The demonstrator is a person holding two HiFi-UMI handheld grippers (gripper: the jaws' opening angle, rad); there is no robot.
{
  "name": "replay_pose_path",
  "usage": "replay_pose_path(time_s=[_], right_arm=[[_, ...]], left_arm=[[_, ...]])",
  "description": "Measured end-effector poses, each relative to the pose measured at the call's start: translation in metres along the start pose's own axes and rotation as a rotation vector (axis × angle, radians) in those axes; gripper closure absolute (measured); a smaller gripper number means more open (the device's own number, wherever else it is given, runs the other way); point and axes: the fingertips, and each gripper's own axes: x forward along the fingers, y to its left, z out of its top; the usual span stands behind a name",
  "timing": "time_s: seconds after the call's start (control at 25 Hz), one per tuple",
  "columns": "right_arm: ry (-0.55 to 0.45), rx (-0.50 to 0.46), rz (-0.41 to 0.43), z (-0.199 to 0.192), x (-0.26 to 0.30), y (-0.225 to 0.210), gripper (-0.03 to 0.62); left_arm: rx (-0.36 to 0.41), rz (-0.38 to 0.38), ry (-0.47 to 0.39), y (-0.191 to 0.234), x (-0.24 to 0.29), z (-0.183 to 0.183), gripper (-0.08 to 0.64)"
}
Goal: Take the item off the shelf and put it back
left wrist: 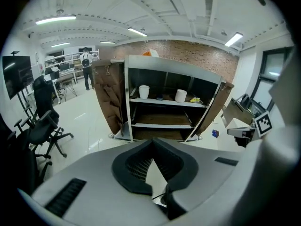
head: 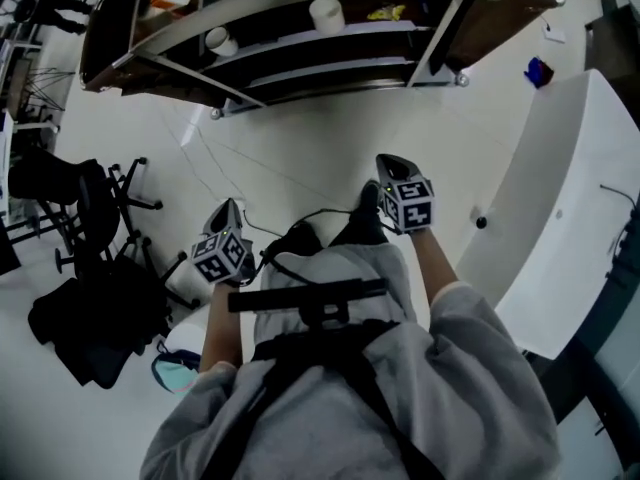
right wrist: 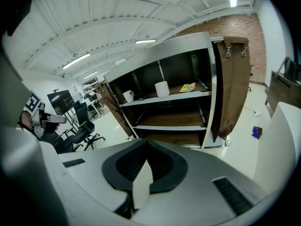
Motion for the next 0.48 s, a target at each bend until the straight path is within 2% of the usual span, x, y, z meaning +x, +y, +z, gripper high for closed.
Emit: replay_pose_path(time_s=[0.12,0.28,0.48], right_arm=[[-0.009,0.036,-0.06,-0.025,-0.017,0.001,0.583],[-0.032,0.038,-0.161,-0.059,-0.042,0.011,0.583],[-0.036,0.055,-0.237,-0.109,-0.079,0.069,0.583]], left_arm=[[0.026,-0.023,0.021,0.007,-0.002,-0.014,0.555],[0.072,-0.081,0.016,0.013,-0.008,-0.031,0.555],[0.087,-0.156,-0.007,0.041,-0.04,-0.071,0.555]])
